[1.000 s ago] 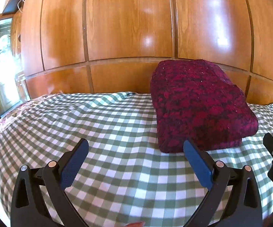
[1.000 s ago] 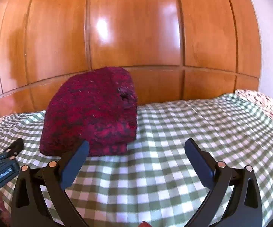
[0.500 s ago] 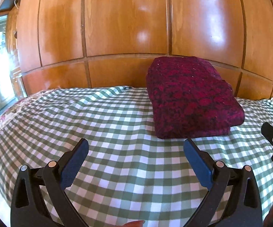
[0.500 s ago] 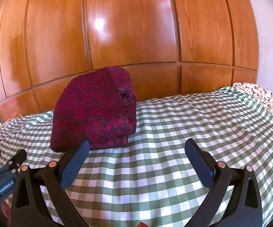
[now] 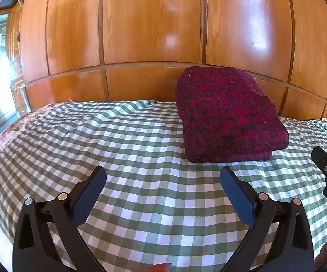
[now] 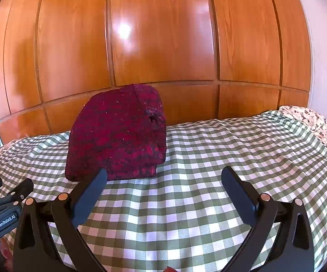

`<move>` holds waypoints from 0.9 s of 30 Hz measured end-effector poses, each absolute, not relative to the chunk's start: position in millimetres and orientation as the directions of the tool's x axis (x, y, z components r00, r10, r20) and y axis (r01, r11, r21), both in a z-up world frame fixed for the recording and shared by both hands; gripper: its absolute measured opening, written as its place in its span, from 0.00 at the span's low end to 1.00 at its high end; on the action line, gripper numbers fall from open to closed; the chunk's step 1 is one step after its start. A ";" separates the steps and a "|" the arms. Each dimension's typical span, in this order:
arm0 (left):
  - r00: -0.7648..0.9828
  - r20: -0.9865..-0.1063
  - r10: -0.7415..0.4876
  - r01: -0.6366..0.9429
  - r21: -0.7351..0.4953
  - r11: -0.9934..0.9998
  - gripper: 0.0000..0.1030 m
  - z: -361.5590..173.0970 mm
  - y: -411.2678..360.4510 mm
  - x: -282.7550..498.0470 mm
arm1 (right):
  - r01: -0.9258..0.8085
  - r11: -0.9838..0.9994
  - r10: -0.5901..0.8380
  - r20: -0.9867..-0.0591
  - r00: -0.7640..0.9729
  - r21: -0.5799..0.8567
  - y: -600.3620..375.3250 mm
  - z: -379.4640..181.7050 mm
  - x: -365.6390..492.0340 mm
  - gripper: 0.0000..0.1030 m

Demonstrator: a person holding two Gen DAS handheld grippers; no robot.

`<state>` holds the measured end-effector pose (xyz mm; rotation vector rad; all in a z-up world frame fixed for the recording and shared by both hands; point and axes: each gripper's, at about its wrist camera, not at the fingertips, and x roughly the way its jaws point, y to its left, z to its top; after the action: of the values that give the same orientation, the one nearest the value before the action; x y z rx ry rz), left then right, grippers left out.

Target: Fold small clothes

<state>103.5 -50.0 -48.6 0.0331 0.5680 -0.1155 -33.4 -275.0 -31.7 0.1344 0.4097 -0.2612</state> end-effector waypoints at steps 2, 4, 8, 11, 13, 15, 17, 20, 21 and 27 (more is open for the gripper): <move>0.837 -0.537 -0.102 0.121 0.001 0.993 0.96 -47.7 -50.2 102.6 | 0.278 0.958 -0.224 -0.410 0.884 0.075 -274.0 -31.5 -34.0 0.98; 0.839 -0.534 -0.104 0.124 0.000 0.992 0.96 -46.7 -50.1 101.5 | 0.271 0.959 -0.216 -0.412 0.885 0.078 -274.3 -31.7 -33.7 0.98; 0.838 -0.534 -0.107 0.126 -0.002 0.992 0.96 -46.2 -49.5 100.5 | 0.267 0.961 -0.212 -0.414 0.885 0.078 -274.7 -32.0 -33.2 0.98; 0.836 -0.538 -0.108 0.123 -0.007 0.992 0.96 -46.2 -48.3 101.3 | 0.265 0.961 -0.212 -0.415 0.885 0.075 -273.8 -31.8 -33.0 0.98; 0.835 -0.540 -0.107 0.119 -0.012 0.993 0.96 -46.4 -47.4 102.1 | 0.264 0.962 -0.211 -0.415 0.885 0.073 -273.3 -31.8 -32.7 0.98; 0.831 -0.546 -0.109 0.118 -0.018 0.993 0.96 -46.9 -46.6 102.8 | 0.263 0.962 -0.210 -0.417 0.884 0.073 -273.4 -32.0 -32.0 0.98; 0.830 -0.546 -0.111 0.117 -0.023 0.993 0.96 -47.2 -45.7 102.7 | 0.261 0.963 -0.207 -0.417 0.885 0.074 -273.0 -32.4 -31.7 0.98; 0.831 -0.546 -0.110 0.117 -0.021 0.993 0.96 -47.3 -46.0 102.4 | 0.260 0.963 -0.206 -0.419 0.885 0.075 -271.7 -32.4 -32.8 0.98; 0.830 -0.546 -0.109 0.117 -0.020 0.993 0.96 -47.2 -46.2 102.4 | 0.259 0.963 -0.206 -0.420 0.884 0.073 -271.8 -32.6 -32.8 0.98; 0.827 -0.550 -0.114 0.121 -0.025 0.992 0.96 -48.3 -44.7 102.7 | 0.255 0.964 -0.200 -0.425 0.883 0.075 -274.1 -33.6 -31.6 0.98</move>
<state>102.7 -44.7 -48.3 0.0113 0.5833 -0.1249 -31.6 -274.1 -33.6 0.1306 0.4278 -0.2377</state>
